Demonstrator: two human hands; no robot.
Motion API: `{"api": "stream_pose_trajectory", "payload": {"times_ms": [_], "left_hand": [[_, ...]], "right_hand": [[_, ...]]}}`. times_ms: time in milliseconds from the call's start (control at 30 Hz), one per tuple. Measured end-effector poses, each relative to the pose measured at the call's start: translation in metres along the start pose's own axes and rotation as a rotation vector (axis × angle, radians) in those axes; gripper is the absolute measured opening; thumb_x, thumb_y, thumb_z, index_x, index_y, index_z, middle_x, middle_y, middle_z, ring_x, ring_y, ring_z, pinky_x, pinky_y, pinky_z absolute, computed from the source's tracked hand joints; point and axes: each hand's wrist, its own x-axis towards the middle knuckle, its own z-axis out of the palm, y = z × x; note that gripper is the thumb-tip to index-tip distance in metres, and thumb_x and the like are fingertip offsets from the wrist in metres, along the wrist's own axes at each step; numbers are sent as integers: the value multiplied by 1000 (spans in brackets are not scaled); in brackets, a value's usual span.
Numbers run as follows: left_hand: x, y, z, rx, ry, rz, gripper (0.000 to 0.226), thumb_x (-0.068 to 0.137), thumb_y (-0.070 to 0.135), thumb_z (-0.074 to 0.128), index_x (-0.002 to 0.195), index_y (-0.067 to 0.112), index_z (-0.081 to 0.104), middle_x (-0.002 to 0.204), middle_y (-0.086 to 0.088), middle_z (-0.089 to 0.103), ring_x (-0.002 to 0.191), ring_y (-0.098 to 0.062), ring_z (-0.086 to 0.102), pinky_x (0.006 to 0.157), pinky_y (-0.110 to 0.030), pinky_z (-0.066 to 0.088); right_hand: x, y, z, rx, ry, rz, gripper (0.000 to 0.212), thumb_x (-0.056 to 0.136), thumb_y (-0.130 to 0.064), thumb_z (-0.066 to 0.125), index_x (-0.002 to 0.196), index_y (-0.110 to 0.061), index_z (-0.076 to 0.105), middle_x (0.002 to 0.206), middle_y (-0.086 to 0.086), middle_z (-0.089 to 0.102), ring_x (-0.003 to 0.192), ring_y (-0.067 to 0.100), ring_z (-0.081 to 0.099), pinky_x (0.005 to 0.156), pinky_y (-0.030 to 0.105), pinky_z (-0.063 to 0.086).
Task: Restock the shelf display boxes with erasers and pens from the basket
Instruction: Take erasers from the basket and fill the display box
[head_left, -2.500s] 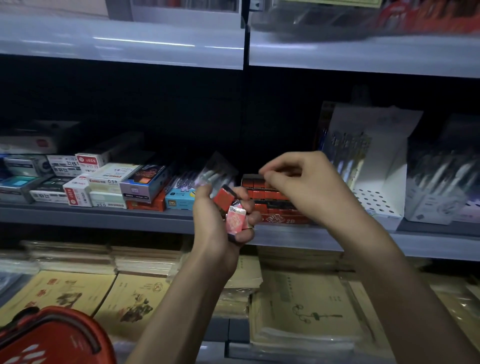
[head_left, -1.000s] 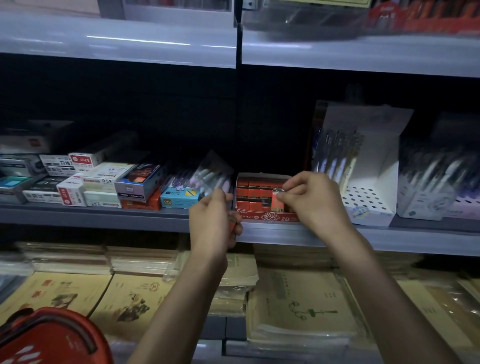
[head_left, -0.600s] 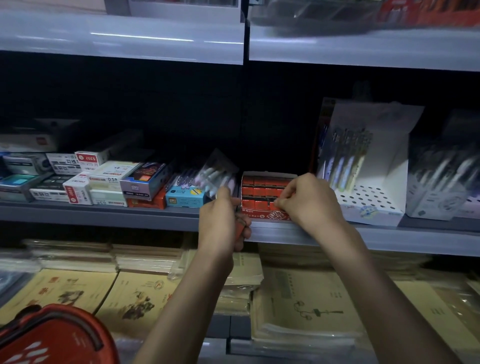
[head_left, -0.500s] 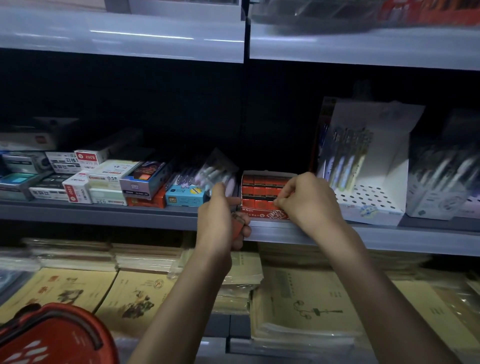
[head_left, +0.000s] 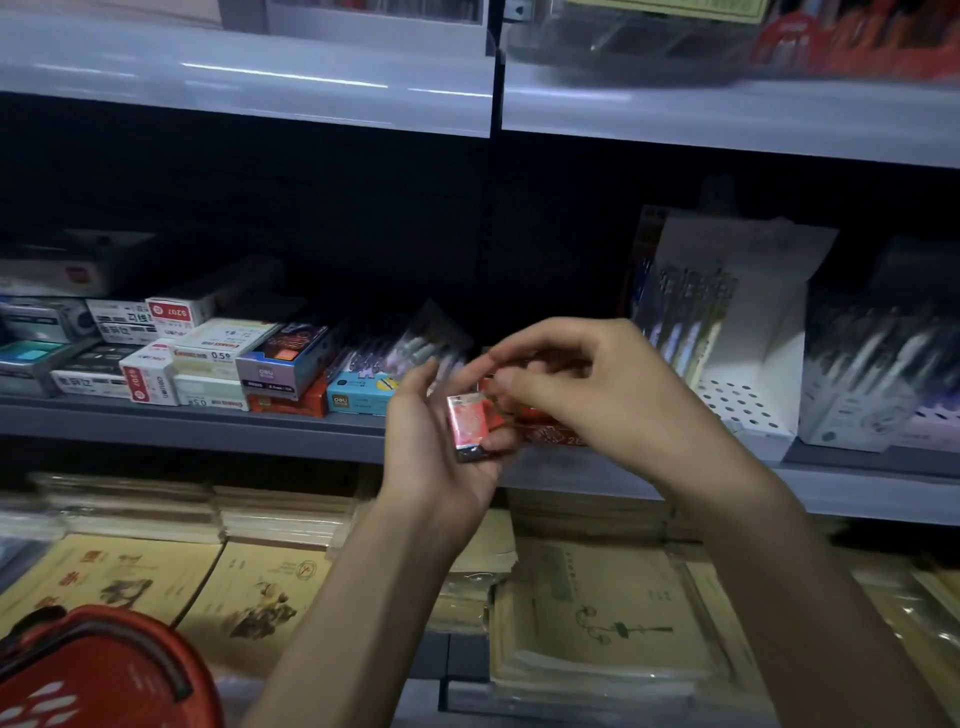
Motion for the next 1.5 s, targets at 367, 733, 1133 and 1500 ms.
{"api": "stream_pose_trajectory", "payload": {"times_ms": [367, 733, 1133, 1500], "left_hand": [[2, -14, 1, 183, 44, 73, 60, 105, 51, 40, 121, 0, 67, 87, -13, 74, 71, -20, 72, 58, -30, 56], [9, -12, -8, 540, 152, 170, 16, 99, 14, 58, 109, 10, 69, 69, 0, 51, 54, -12, 46, 42, -23, 28], [12, -17, -13, 575, 223, 80, 23, 100, 12, 53, 117, 7, 67, 67, 0, 52, 52, -13, 48, 39, -21, 27], [10, -14, -12, 456, 204, -3, 31, 99, 15, 54, 124, 0, 65, 65, -1, 51, 52, -13, 48, 39, -21, 28]], "right_hand": [[-6, 6, -6, -4, -3, 6, 15, 81, -12, 85, 92, -20, 78, 86, -3, 76, 78, 18, 74, 73, 28, 60], [5, 49, -27, -438, 296, 140, 17, 87, -13, 74, 96, -26, 80, 80, -13, 72, 76, 1, 66, 74, 23, 56], [15, 60, -23, -630, 188, 192, 12, 83, -29, 85, 92, -34, 79, 85, -16, 68, 81, 8, 63, 70, 27, 47], [14, 63, -23, -715, 60, 185, 10, 92, -25, 73, 90, -31, 82, 92, -16, 72, 83, 7, 60, 76, 28, 48]]}}
